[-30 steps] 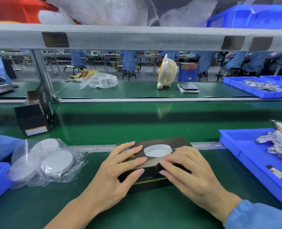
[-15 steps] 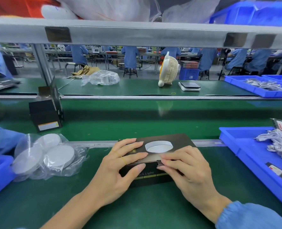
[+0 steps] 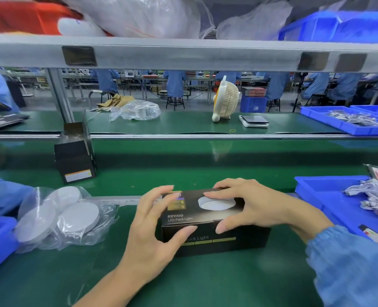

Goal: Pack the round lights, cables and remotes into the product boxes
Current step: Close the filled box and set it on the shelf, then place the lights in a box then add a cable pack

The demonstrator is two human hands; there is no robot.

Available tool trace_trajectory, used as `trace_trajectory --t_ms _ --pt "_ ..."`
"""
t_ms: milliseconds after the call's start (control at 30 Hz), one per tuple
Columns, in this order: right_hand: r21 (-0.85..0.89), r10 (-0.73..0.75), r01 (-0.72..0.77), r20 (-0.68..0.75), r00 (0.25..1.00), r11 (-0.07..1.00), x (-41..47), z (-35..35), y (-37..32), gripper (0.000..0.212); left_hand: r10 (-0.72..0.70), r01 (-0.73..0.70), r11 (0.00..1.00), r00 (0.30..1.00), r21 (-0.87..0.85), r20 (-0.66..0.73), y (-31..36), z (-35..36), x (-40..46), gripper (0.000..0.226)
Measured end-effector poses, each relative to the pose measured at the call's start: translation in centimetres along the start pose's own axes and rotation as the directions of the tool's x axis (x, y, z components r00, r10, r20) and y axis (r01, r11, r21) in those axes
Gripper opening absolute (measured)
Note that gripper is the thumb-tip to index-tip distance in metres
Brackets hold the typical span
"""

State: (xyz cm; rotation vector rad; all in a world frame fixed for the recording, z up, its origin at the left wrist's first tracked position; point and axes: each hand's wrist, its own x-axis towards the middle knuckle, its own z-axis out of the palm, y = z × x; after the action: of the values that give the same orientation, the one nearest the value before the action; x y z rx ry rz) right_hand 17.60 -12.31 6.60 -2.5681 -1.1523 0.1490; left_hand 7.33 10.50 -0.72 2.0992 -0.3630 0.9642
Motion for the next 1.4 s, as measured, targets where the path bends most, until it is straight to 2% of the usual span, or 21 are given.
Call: trace_trajectory --t_ms 67,200,233,267,300,333,367,400,467,500,533,633,867,1033,1133,1200,1300,1400 --pt "0.01 -0.009 0.009 -0.027 1.0 1.0 -0.1 0.0 0.1 0.073 -0.081 0.08 0.997 0.995 -0.005 -0.063 -0.1 -0.2 0.1 0.061" --pt "0.012 -0.02 0.019 0.02 1.0 1.0 0.8 -0.4 0.8 0.072 -0.146 0.144 0.989 0.979 -0.026 -0.145 -0.4 0.0 0.2 0.052" --pt "0.018 0.001 -0.001 -0.011 1.0 1.0 1.3 -0.4 1.3 0.074 -0.171 0.166 0.985 0.971 -0.043 -0.164 -0.4 0.0 0.2 0.051" --pt "-0.011 0.045 -0.046 -0.106 0.993 0.999 1.8 -0.3 1.7 0.074 -0.198 0.19 0.98 0.964 -0.058 -0.179 -0.5 0.0 0.2 0.05" --pt "-0.099 0.07 -0.102 -0.284 0.956 0.99 2.4 0.2 2.2 0.07 -0.226 0.217 0.974 0.955 -0.068 -0.191 -0.6 0.0 0.2 0.048" --pt "-0.187 0.06 -0.174 -0.494 0.867 0.967 3.1 1.1 2.7 0.061 -0.257 0.247 0.966 0.945 -0.074 -0.201 -0.7 0.0 0.2 0.045" --pt "-0.219 0.049 -0.237 -0.628 0.776 0.947 3.6 2.4 3.0 0.049 -0.291 0.281 0.957 0.934 -0.076 -0.206 -0.7 0.0 0.2 0.043" --pt "-0.201 0.07 -0.271 -0.669 0.74 0.941 4.2 3.9 3.5 0.037 -0.32 0.311 0.948 0.924 -0.073 -0.208 -0.6 0.0 0.2 0.043" --pt "-0.114 0.158 -0.244 -0.494 0.855 0.963 5.1 6.4 4.2 0.015 -0.336 0.333 0.942 0.919 -0.049 -0.208 -0.6 0.0 0.2 0.041" --pt "-0.066 0.192 -0.232 -0.374 0.907 0.97 5.2 7.1 4.6 0.016 -0.337 0.336 0.941 0.92 -0.037 -0.203 -0.7 0.1 0.2 0.04" --pt "-0.022 0.213 -0.233 -0.327 0.921 0.972 5.2 7.5 5.0 0.019 -0.344 0.345 0.938 0.919 -0.029 -0.194 -0.7 0.2 0.2 0.038" --pt "0.013 0.176 -0.192 -0.46 0.87 0.981 5.3 7.6 5.5 0.024 -0.373 0.376 0.926 0.912 -0.016 -0.17 -1.1 0.4 0.1 0.034" --pt "0.036 0.145 -0.148 -0.534 0.833 0.988 4.8 7.5 5.2 0.037 -0.42 0.422 0.906 0.9 -0.006 -0.12 -1.5 0.4 0.3 0.032" --pt "0.009 0.172 -0.194 -0.509 0.844 0.981 5.1 7.3 5.2 0.043 -0.449 0.457 0.887 0.887 0.063 -0.109 -2.3 0.5 0.7 0.036" --pt "0.038 0.194 -0.202 -0.486 0.852 0.979 5.1 7.4 5.4 0.045 -0.474 0.488 0.848 0.873 0.207 -0.114 -4.4 -0.6 3.5 0.045" --pt "0.056 0.208 -0.207 -0.475 0.855 0.977 5.0 7.5 5.5 0.046 -0.475 0.495 0.788 0.867 0.365 -0.148 -6.5 -1.9 6.9 0.059" --pt "0.078 0.215 -0.202 -0.468 0.857 0.976 5.1 7.4 5.6 0.045 -0.435 0.461 0.62 0.876 0.635 -0.211 -9.7 -4.5 12.0 0.081" --pt "0.103 0.227 -0.203 -0.491 0.841 0.974 5.3 7.5 5.9 0.046 -0.477 0.473 0.514 0.851 0.716 -0.219 -13.5 -6.7 15.2 0.082"
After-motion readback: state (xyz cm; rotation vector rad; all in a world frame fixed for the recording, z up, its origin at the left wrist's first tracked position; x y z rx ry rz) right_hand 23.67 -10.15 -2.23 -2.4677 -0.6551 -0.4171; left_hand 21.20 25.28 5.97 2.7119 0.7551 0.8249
